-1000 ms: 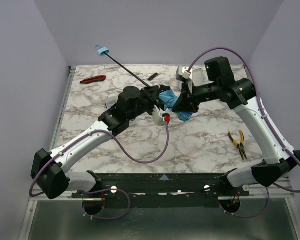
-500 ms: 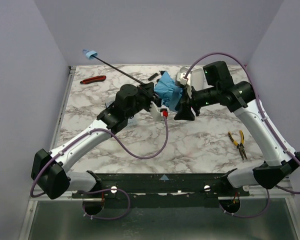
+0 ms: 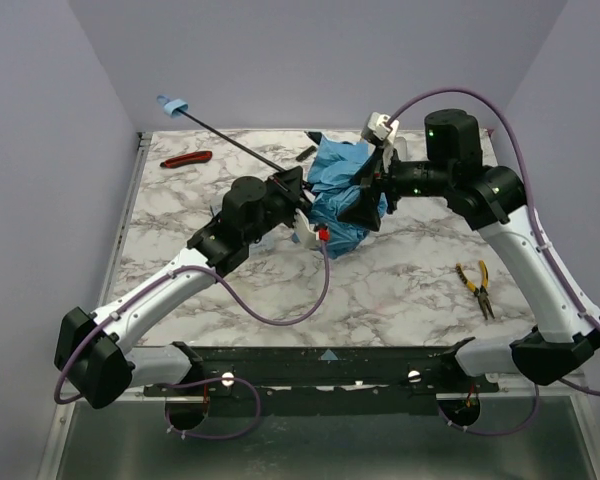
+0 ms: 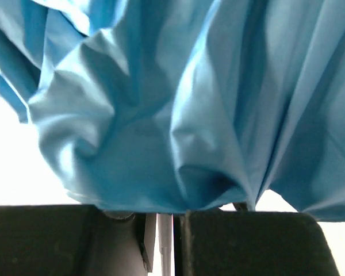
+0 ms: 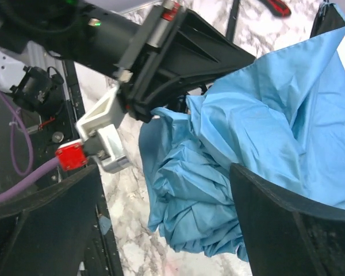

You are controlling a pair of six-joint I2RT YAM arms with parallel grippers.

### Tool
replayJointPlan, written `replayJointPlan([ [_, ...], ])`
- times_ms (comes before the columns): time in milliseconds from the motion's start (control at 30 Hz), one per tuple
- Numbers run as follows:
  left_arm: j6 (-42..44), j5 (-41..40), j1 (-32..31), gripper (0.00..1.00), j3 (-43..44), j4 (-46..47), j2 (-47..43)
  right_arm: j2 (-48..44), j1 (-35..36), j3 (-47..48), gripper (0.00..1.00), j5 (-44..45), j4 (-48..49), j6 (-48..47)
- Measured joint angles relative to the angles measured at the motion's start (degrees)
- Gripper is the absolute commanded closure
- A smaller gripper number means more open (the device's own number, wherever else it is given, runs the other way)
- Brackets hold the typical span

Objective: Open the umbrella

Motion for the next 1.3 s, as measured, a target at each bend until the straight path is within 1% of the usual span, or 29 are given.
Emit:
replayJointPlan([
  [167, 1.3, 0.0, -0.1, 1.00, -0.8, 0.1, -0.4, 3.5, 0.1, -0.4, 0.00, 2.4, -0.6, -1.2],
  [400, 3.0, 0.3, -1.2, 1.00, -1.4, -2.1, -1.7, 5.3, 0.9, -2.5, 0.02, 4.5, -3.7, -7.8],
  [600, 3.4, 1.6, -2.0, 1.00, -1.4, -5.6, -2.6, 4.3, 4.5, -8.5, 0.02, 12.3, -1.9, -15.0],
  [667, 3.6, 2.1, -2.2, 1.00, -1.4, -6.7, -2.7, 3.5, 5.5, -11.0, 0.04, 14.5, -0.6, -16.8],
  [700, 3.5, 2.4, -2.4, 1.00, -1.4, -7.3, -2.8, 2.7, 6.0, -12.6, 0.07, 16.0, 0.5, -17.8],
  [733, 3.5, 2.7, -2.5, 1.00, -1.4, -7.9, -2.9, 2.0, 6.4, -13.8, 0.10, 17.1, 1.2, -18.8],
  [800, 3.3, 3.2, -2.7, 1.00, -1.3, -8.8, -3.1, 0.9, 7.1, -15.8, 0.21, 19.1, 2.8, -20.5],
  [833, 3.0, 3.5, -2.7, 1.00, -1.3, -9.2, -3.1, 0.2, 7.5, -17.1, 0.30, 20.3, 3.9, -21.3],
  [867, 2.9, 3.6, -2.7, 1.00, -1.2, -9.5, -3.1, -0.2, 7.8, -18.0, 0.42, 21.2, 4.6, -21.9],
  [933, 2.5, 3.9, -2.7, 1.00, -0.6, -10.9, -3.1, -0.3, 8.1, -19.1, 0.60, 22.6, 5.9, -22.8],
  [1000, 1.7, 4.2, -2.7, 1.00, 0.0, -12.3, -3.2, -0.3, 8.1, -19.6, 0.72, 23.3, 6.7, -22.8],
  [1100, 0.3, 4.4, -2.7, 1.00, 0.8, -13.8, -3.6, -0.4, 8.1, -20.0, 0.98, 23.8, 7.8, -22.4],
  [1133, -0.1, 4.5, -2.7, 0.99, 1.0, -14.6, -3.8, -0.5, 8.1, -20.3, 1.00, 23.8, 8.2, -22.2],
  [1233, -0.6, 4.6, -2.7, 0.62, 1.2, -16.9, -4.6, -1.1, 8.2, -21.3, 1.00, 23.9, 8.8, -22.0],
  [1267, -0.7, 4.6, -2.8, 0.47, 1.2, -17.2, -4.8, -1.2, 8.3, -21.4, 1.00, 23.9, 8.8, -21.6],
  [1300, -1.4, 4.6, -2.8, 0.39, 1.2, -17.4, -4.9, -1.2, 8.4, -21.5, 1.00, 23.9, 9.0, -20.9],
])
